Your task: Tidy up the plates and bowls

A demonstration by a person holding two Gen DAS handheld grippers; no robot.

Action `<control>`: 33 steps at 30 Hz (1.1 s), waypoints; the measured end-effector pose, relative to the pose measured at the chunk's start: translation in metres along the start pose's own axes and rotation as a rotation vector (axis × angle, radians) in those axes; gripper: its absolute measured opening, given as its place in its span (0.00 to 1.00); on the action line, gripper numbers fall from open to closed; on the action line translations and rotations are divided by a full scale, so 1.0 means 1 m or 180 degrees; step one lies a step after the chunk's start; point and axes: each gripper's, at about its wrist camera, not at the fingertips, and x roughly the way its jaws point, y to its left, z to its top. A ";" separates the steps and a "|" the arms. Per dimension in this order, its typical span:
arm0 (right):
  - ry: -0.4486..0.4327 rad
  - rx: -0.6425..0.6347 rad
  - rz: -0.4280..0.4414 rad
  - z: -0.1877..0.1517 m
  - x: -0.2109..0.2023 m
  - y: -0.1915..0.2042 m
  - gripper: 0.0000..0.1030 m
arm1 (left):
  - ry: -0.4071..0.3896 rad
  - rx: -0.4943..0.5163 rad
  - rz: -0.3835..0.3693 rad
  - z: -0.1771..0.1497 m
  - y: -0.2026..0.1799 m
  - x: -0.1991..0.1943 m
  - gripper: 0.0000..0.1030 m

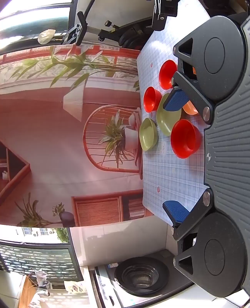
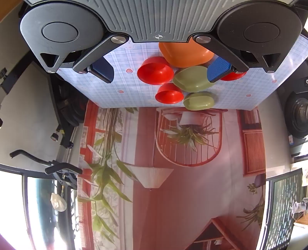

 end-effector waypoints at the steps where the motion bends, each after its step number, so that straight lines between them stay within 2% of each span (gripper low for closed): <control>1: 0.0007 0.0008 0.0003 0.000 0.000 0.000 1.00 | 0.0002 0.0008 0.0001 0.000 0.000 0.000 0.97; 33: 0.0049 0.0017 0.0011 -0.001 0.002 0.002 1.00 | -0.0025 -0.0022 0.0011 0.000 0.001 -0.002 0.97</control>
